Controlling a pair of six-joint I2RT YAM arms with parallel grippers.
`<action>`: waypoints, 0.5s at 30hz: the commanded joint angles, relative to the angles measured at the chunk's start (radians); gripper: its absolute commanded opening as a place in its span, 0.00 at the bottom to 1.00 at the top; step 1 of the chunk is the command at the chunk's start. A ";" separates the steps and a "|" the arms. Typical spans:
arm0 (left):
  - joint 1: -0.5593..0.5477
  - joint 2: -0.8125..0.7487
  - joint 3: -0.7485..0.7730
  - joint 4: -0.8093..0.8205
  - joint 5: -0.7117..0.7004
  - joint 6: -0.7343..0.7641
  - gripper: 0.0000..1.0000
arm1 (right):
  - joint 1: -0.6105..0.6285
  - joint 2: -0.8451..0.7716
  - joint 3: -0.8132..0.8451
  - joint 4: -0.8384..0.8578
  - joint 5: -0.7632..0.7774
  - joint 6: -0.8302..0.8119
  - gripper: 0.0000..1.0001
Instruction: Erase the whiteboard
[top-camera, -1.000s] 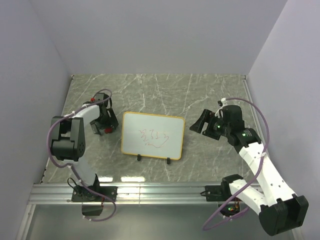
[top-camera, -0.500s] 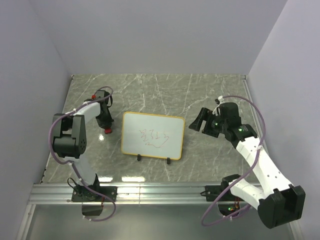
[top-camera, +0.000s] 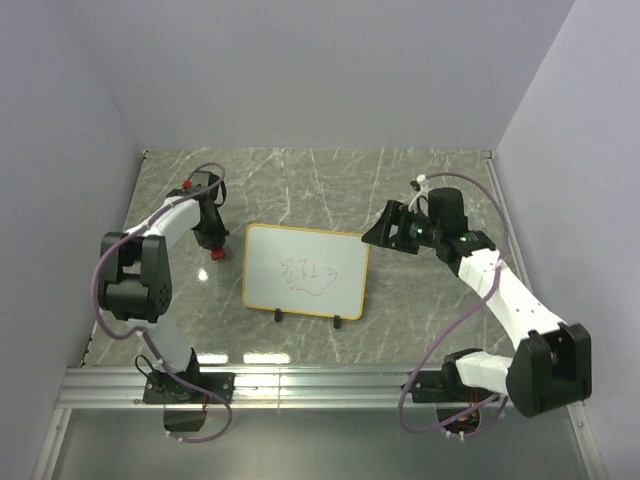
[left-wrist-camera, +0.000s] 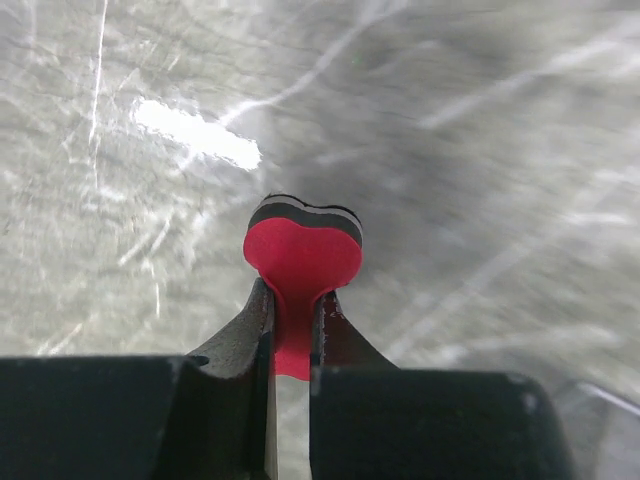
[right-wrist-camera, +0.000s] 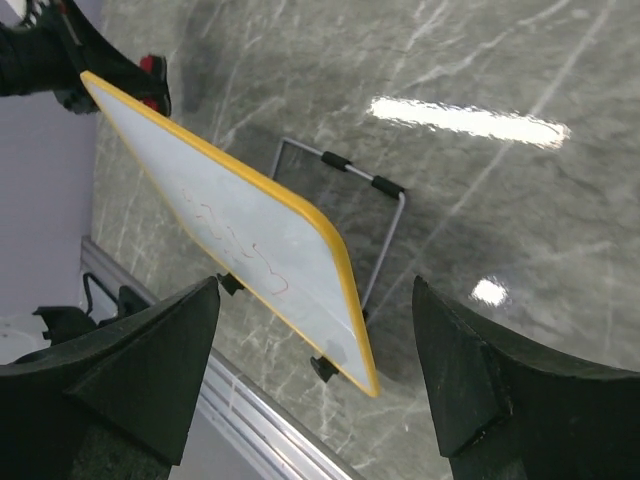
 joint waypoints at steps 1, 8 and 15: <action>-0.029 -0.120 0.075 -0.060 0.006 -0.032 0.00 | 0.002 0.081 0.054 0.124 -0.133 -0.039 0.82; -0.081 -0.256 0.117 -0.134 -0.014 -0.077 0.00 | 0.002 0.178 0.058 0.175 -0.176 -0.062 0.74; -0.311 -0.312 0.175 -0.181 -0.116 -0.126 0.00 | 0.016 0.239 0.052 0.202 -0.241 -0.073 0.52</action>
